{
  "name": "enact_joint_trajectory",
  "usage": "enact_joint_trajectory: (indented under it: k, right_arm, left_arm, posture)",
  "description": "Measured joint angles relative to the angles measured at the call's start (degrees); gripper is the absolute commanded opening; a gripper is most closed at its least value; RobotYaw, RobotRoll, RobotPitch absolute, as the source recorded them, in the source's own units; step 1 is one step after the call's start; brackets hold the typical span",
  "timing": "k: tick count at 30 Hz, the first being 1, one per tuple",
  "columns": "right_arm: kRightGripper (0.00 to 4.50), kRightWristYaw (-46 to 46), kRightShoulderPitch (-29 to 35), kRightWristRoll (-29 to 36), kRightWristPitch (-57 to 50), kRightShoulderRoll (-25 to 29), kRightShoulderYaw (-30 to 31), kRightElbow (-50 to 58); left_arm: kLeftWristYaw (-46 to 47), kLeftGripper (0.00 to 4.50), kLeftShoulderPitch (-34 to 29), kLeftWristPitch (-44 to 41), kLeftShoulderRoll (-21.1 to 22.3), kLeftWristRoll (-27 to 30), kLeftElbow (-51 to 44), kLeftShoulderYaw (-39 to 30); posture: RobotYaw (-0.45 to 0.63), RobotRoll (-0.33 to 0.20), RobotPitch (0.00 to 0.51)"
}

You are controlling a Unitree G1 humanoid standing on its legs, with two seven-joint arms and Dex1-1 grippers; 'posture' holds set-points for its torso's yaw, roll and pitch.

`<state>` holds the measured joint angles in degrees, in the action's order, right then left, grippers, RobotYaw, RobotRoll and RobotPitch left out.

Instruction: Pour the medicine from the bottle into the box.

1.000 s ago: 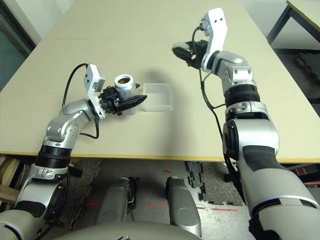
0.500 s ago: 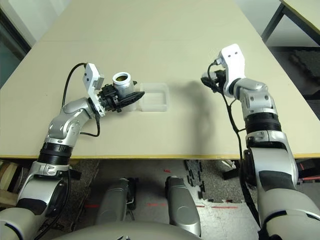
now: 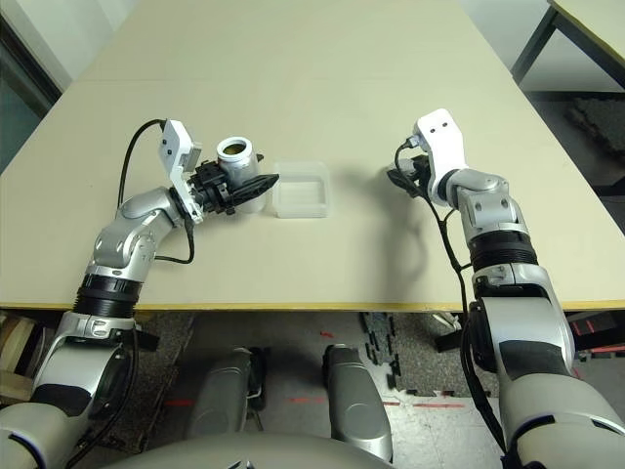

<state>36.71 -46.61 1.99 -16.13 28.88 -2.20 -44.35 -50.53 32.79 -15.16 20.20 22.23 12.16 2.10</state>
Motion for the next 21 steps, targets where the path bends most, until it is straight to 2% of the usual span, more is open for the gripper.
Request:
enact_joint_trajectory:
  k: [4, 10, 16, 21]
  right_arm:
    - [4.50, 3.5, -0.5, 1.6, 1.8, -0.2, -0.4, -0.1]
    - [4.50, 14.2, -1.6, 5.2, 4.0, 0.5, -0.6, 1.7]
    - [4.50, 29.9, -0.4, 7.3, 8.0, 3.0, 2.0, 7.6]
    - [4.50, 36.0, 1.3, 8.1, 8.6, 3.1, 4.3, 10.6]
  left_arm:
    - [0.0, 2.60, 0.0, -1.1, 1.3, -0.2, 0.0, 0.0]
    - [0.0, 2.60, 0.4, -1.6, 1.4, -0.6, 0.1, 0.1]
    - [-0.1, 2.60, 2.0, -2.1, 2.1, -1.3, 1.4, 0.1]
    - [0.1, 2.60, 5.1, -1.1, 2.9, -3.6, 5.2, 0.2]
  posture:
    - [-0.07, 0.000, 0.140]
    - [-0.07, 0.000, 0.139]
    - [-0.08, 0.000, 0.133]
    - [-0.08, 0.000, 0.127]
